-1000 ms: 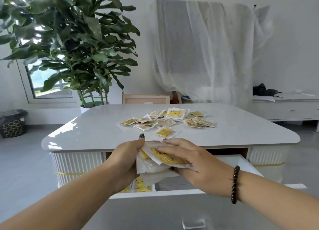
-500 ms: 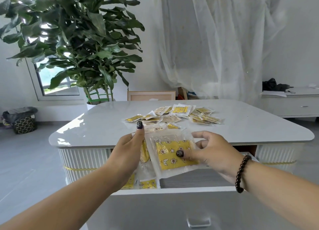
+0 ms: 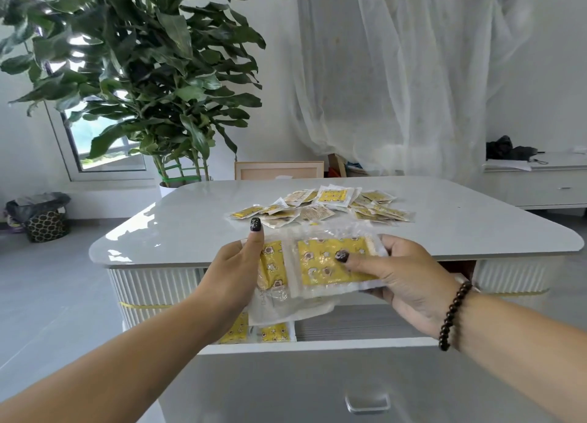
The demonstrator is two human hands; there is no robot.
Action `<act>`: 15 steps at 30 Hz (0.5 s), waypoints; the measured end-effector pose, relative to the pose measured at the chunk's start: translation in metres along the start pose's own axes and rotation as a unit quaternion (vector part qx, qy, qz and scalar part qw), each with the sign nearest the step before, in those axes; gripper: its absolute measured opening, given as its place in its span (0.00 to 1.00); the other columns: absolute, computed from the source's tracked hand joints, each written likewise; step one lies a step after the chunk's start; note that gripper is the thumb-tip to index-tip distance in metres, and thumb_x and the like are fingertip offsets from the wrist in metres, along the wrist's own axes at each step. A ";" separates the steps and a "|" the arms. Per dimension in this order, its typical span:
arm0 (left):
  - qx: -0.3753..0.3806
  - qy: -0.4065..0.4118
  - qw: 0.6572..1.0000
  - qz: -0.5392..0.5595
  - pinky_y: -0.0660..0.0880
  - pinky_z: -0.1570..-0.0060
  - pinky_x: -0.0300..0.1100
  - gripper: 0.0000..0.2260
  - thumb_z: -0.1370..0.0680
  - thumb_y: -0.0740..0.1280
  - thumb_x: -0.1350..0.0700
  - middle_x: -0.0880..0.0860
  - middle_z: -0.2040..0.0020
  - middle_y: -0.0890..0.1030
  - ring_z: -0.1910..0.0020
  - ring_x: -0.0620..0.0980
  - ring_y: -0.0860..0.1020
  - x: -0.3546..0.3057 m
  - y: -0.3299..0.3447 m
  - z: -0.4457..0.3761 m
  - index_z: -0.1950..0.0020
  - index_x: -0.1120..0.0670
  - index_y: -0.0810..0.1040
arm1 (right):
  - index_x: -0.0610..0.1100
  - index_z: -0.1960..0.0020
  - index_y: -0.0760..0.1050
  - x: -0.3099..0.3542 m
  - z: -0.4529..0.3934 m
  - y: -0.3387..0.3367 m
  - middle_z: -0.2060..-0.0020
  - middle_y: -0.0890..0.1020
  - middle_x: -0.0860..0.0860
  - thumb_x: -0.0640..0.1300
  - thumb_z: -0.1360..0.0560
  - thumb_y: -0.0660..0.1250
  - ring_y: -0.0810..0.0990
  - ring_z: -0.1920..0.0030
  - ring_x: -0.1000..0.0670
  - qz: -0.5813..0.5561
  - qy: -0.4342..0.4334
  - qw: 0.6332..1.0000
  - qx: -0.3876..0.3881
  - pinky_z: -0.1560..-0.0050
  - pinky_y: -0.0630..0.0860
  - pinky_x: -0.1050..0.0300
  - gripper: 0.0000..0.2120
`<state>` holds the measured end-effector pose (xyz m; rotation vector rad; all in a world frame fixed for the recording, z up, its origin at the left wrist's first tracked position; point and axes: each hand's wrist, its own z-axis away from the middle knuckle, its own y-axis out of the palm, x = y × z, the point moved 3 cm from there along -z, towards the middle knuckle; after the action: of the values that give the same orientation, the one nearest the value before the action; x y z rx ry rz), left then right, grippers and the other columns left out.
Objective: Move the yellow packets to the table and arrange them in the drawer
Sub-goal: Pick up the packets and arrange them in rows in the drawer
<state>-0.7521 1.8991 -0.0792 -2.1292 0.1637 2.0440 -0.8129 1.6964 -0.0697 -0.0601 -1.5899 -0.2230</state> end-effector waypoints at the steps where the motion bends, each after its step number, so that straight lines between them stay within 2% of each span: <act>1: 0.001 0.014 1.000 -0.008 0.73 0.48 0.58 0.36 0.41 0.60 0.20 0.51 0.52 0.75 0.55 0.53 0.73 0.002 0.000 -0.002 0.52 0.50 0.74 | 0.33 0.44 0.76 -0.004 0.001 0.005 0.54 0.85 0.40 0.35 0.35 0.75 0.85 0.55 0.45 0.025 -0.004 1.000 0.001 0.61 0.81 0.56 0.20; 3: 0.021 0.036 0.998 -0.042 0.70 0.54 0.51 0.36 0.39 0.54 0.19 0.52 0.55 0.75 0.57 0.52 0.72 -0.003 0.007 0.003 0.54 0.50 0.74 | 0.34 0.48 0.78 -0.011 0.002 0.013 0.56 0.86 0.43 0.38 0.35 0.78 0.85 0.54 0.45 0.080 -0.019 0.997 -0.010 0.55 0.82 0.50 0.19; 5: 0.047 0.043 0.996 -0.060 0.74 0.51 0.52 0.43 0.34 0.52 0.22 0.60 0.55 0.82 0.59 0.59 0.78 -0.006 0.011 0.006 0.53 0.62 0.77 | 0.40 0.53 0.80 -0.013 0.003 0.018 0.60 0.86 0.47 0.41 0.36 0.78 0.85 0.55 0.46 0.120 -0.033 0.992 -0.024 0.52 0.82 0.48 0.14; 6: 0.066 0.048 0.995 -0.052 0.76 0.48 0.54 0.42 0.33 0.53 0.25 0.62 0.53 0.84 0.56 0.62 0.81 -0.007 0.014 0.008 0.50 0.63 0.79 | 0.42 0.55 0.80 -0.014 0.003 0.019 0.61 0.86 0.48 0.42 0.36 0.78 0.85 0.57 0.46 0.130 -0.039 0.990 -0.030 0.55 0.82 0.49 0.12; 9: 0.108 0.059 0.992 -0.039 0.76 0.46 0.52 0.30 0.33 0.65 0.31 0.56 0.53 0.85 0.53 0.58 0.82 -0.010 0.015 0.012 0.54 0.59 0.79 | 0.45 0.56 0.79 -0.012 0.004 0.021 0.63 0.85 0.52 0.44 0.37 0.79 0.83 0.62 0.53 0.156 -0.052 0.985 -0.043 0.61 0.81 0.56 0.13; 11: 0.104 0.077 0.989 -0.067 0.79 0.48 0.50 0.17 0.32 0.72 0.43 0.51 0.55 0.86 0.55 0.52 0.85 -0.010 0.015 0.013 0.53 0.55 0.81 | 0.47 0.53 0.77 -0.012 0.005 0.022 0.62 0.83 0.55 0.45 0.37 0.80 0.81 0.63 0.58 0.175 -0.052 0.982 -0.046 0.62 0.78 0.60 0.16; 13: 0.090 0.088 0.988 -0.089 0.81 0.54 0.43 0.05 0.27 0.72 0.53 0.46 0.58 0.87 0.58 0.46 0.85 -0.008 0.013 0.013 0.52 0.50 0.81 | 0.47 0.51 0.77 -0.013 0.005 0.022 0.60 0.84 0.56 0.47 0.37 0.79 0.82 0.60 0.59 0.187 -0.045 0.980 -0.040 0.58 0.78 0.62 0.18; 15: 0.096 0.091 0.986 -0.101 0.80 0.61 0.35 0.04 0.25 0.71 0.56 0.43 0.60 0.86 0.60 0.43 0.85 -0.008 0.013 0.015 0.52 0.48 0.80 | 0.46 0.54 0.78 -0.015 0.005 0.021 0.59 0.85 0.53 0.47 0.37 0.79 0.83 0.57 0.55 0.187 -0.037 0.981 -0.028 0.54 0.79 0.60 0.16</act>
<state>-0.7693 1.8893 -0.0721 -2.1141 0.1557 1.6536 -0.8134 1.7198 -0.0824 -0.4125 -1.6129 0.0291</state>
